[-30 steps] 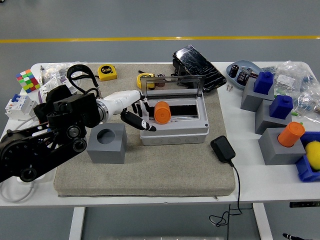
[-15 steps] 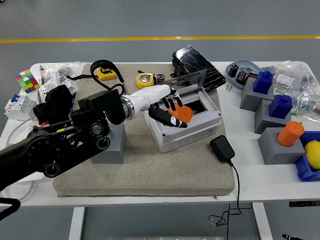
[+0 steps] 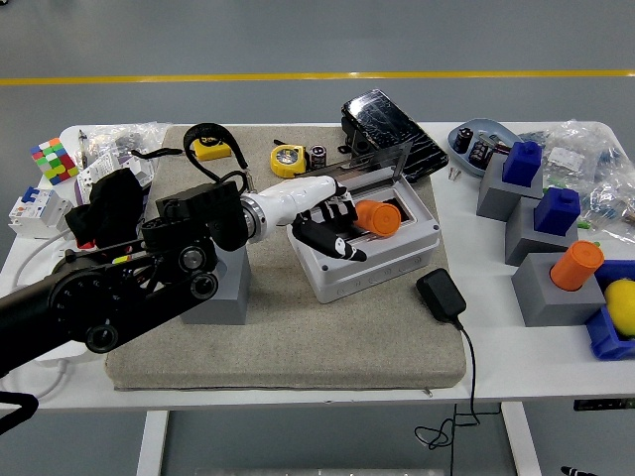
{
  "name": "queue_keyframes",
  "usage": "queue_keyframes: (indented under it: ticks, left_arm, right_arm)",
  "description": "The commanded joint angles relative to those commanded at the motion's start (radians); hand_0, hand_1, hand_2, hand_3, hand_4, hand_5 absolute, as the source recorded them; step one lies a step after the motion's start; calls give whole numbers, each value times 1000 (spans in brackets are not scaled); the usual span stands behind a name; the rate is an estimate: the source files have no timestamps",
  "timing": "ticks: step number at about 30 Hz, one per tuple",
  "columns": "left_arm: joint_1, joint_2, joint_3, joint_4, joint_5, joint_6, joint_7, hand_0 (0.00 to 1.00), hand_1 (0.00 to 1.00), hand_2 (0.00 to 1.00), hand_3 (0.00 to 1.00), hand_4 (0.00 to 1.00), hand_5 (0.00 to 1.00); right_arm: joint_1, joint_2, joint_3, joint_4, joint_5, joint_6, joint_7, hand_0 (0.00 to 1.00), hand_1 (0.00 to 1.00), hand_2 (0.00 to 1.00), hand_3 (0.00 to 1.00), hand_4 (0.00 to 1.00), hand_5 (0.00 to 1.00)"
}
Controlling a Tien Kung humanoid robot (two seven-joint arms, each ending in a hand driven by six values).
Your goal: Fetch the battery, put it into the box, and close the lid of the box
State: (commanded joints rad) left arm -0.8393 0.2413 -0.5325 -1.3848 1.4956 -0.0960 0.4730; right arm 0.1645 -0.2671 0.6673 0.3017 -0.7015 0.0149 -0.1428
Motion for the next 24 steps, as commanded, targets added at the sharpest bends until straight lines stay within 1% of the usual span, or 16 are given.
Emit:
queue_keyframes:
  ticks: [7, 12, 18, 22, 23, 24]
  left_arm:
    - [-6, -15, 2, 8, -10, 8, -10, 346, 614, 592, 649, 998, 463]
    - [-10, -15, 1, 6, -8, 11, -13, 345, 612, 591, 646, 998, 462]
    - [-15, -20, -8, -5, -11, 45, -42, 346, 612, 591, 645, 998, 460]
    - [-27, -38, -6, 0, -21, 73, -71, 346, 612, 591, 645, 998, 460]
    - [-31, -42, -5, 2, -24, 78, -77, 385, 621, 594, 659, 998, 459]
    - [-36, -49, -3, 6, -30, 87, -87, 385, 621, 594, 659, 998, 459]
  right_arm:
    - [4, 1, 1, 2, -1, 0, 0, 667, 671, 685, 532, 906, 476]
    - [4, 1, 4, 4, -4, 0, 0, 667, 671, 685, 532, 906, 476]
    - [1, 1, 1, 2, -1, 0, -1, 667, 671, 685, 532, 906, 476]
    - [2, 1, -2, 2, 0, 1, 0, 667, 671, 685, 532, 906, 476]
    - [3, 1, -3, 2, 0, 1, 0, 667, 670, 686, 532, 906, 475]
    - [3, 1, -4, 3, 0, 1, 0, 667, 670, 686, 532, 906, 475]
